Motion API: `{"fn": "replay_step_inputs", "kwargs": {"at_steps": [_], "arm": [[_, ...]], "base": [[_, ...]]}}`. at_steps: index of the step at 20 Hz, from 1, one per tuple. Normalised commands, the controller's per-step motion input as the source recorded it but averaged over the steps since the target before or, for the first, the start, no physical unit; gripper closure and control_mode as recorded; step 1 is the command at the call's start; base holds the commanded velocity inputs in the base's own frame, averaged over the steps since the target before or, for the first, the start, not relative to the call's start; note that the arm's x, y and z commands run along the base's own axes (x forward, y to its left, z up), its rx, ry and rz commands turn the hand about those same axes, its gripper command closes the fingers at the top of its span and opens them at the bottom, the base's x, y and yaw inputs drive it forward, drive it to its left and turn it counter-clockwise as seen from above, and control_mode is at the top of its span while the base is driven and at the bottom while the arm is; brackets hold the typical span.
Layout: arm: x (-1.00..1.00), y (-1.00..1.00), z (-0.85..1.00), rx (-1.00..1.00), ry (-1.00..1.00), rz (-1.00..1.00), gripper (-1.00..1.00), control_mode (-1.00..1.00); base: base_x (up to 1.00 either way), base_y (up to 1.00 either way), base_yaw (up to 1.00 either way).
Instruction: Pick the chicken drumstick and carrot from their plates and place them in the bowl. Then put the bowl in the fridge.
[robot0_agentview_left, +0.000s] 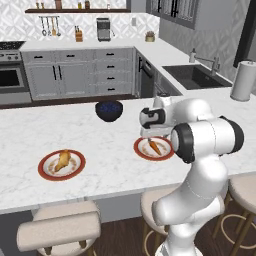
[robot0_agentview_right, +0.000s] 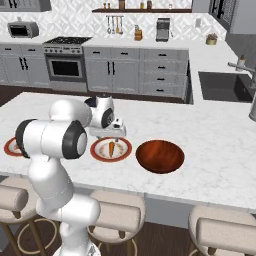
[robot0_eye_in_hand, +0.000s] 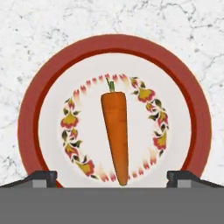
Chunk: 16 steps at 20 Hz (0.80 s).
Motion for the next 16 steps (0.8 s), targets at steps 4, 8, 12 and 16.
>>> {"fn": "replay_step_inputs", "kwargs": {"at_steps": [4,8,12,16], "arm": [[0.02,0.00,-0.45,0.00,0.00,0.00,-1.00,-1.00],[0.10,0.00,-0.30,0.00,0.03,0.00,-1.00,-1.00],[0.22,0.00,-0.33,0.01,0.02,0.02,-1.00,-1.00],[0.22,0.00,-0.32,0.01,0.01,0.01,-1.00,-1.00]], "base": [[0.00,0.00,0.00],[0.00,0.00,0.00],[0.00,0.00,0.00],[0.00,0.00,0.00]]}}
